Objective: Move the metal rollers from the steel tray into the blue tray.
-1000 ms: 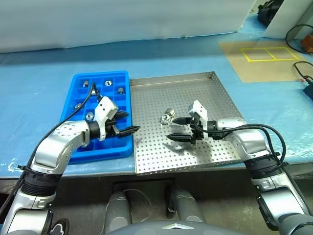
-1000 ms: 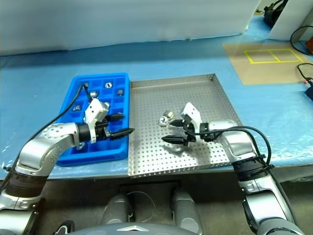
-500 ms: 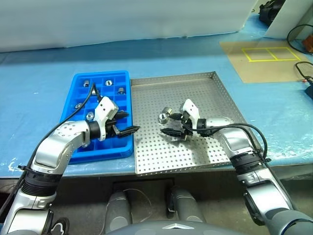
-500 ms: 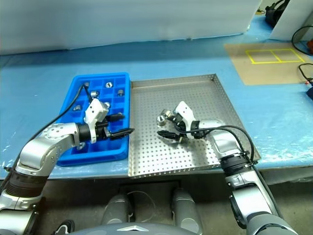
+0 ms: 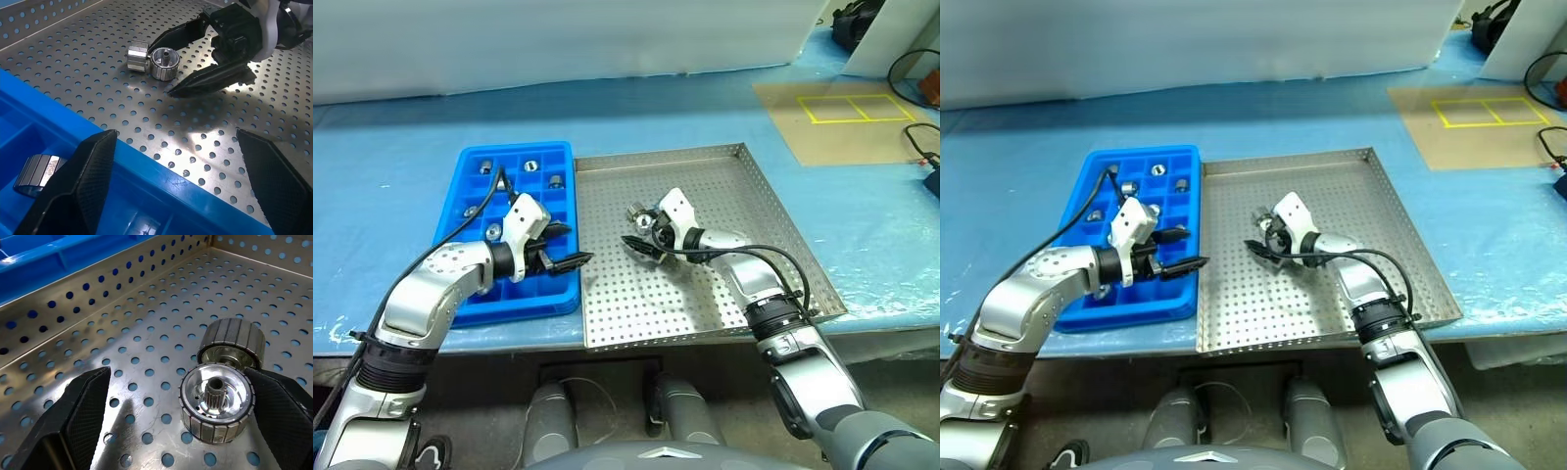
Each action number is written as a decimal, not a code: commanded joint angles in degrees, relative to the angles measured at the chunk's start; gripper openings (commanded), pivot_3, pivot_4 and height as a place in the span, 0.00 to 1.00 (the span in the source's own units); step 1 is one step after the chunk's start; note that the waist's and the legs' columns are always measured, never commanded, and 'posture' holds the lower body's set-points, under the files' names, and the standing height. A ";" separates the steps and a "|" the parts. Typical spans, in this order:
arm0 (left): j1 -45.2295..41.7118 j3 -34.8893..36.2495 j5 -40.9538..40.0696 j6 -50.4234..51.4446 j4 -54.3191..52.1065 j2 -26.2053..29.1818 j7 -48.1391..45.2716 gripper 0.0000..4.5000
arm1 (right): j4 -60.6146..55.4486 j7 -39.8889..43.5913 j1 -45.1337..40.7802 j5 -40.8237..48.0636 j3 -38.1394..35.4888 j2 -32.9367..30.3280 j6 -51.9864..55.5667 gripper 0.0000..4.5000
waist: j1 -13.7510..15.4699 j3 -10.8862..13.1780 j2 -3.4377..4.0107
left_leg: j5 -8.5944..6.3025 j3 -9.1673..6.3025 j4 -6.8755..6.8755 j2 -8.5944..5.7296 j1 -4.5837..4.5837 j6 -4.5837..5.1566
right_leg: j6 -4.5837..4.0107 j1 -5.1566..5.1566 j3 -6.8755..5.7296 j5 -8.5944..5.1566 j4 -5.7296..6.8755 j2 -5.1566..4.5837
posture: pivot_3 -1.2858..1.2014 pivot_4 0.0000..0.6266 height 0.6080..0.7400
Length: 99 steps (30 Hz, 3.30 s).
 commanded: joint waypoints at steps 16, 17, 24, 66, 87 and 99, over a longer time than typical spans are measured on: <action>-0.57 -0.02 0.40 -0.27 -1.34 -1.01 0.33 0.92 | 5.96 -6.35 -2.77 -4.17 -1.93 2.09 -7.53 0.60 | -0.10 0.00 0.01 | 0.00 0.00 0.01 0.01 0.01 -0.01 | 0.00 0.00 0.00 0.00 0.03 0.01 | 0.39 0.24 1.00; -0.54 -0.03 0.37 -0.24 -1.38 -1.03 0.35 0.92 | 5.72 -6.01 -2.62 -4.14 -1.92 2.15 -7.66 0.56 | -0.10 0.00 0.01 | 0.01 0.00 0.01 0.01 0.01 -0.01 | 0.00 0.00 0.00 0.00 0.03 0.01 | 0.39 0.24 1.00; -0.51 0.46 0.18 -0.25 -1.23 -0.67 0.08 0.92 | 5.01 -5.18 -2.95 -3.78 -2.93 1.80 -7.77 0.37 | -0.10 0.00 0.01 | 0.00 0.00 0.01 0.01 0.01 -0.01 | -0.01 0.00 0.00 0.01 0.03 0.01 | 0.40 0.24 1.00; -14.52 1.61 7.44 -33.28 24.31 -18.64 0.39 0.92 | -25.34 12.49 -3.53 18.97 -7.17 -6.92 22.05 0.37 | 0.11 0.02 0.03 | 0.00 0.00 0.02 -0.01 -0.03 0.02 | -0.02 -0.01 0.02 0.02 0.01 0.00 | 0.38 0.24 1.00; -17.72 0.40 8.06 -31.68 27.75 -23.53 1.72 0.92 | -26.33 11.89 -2.86 19.12 -6.28 -6.78 22.16 0.37 | 0.13 0.03 0.02 | -0.01 0.00 0.03 -0.03 -0.06 0.04 | -0.01 -0.02 0.02 0.02 0.00 -0.02 | 0.38 0.24 1.00; -17.34 0.78 7.90 -30.91 27.50 -24.01 1.51 0.92 | -26.17 11.65 -2.78 18.69 -5.97 -6.58 21.61 0.37 | 0.13 0.03 0.02 | -0.01 -0.01 0.02 -0.04 -0.07 0.05 | -0.01 -0.02 0.02 0.02 -0.02 -0.02 | 0.38 0.24 1.00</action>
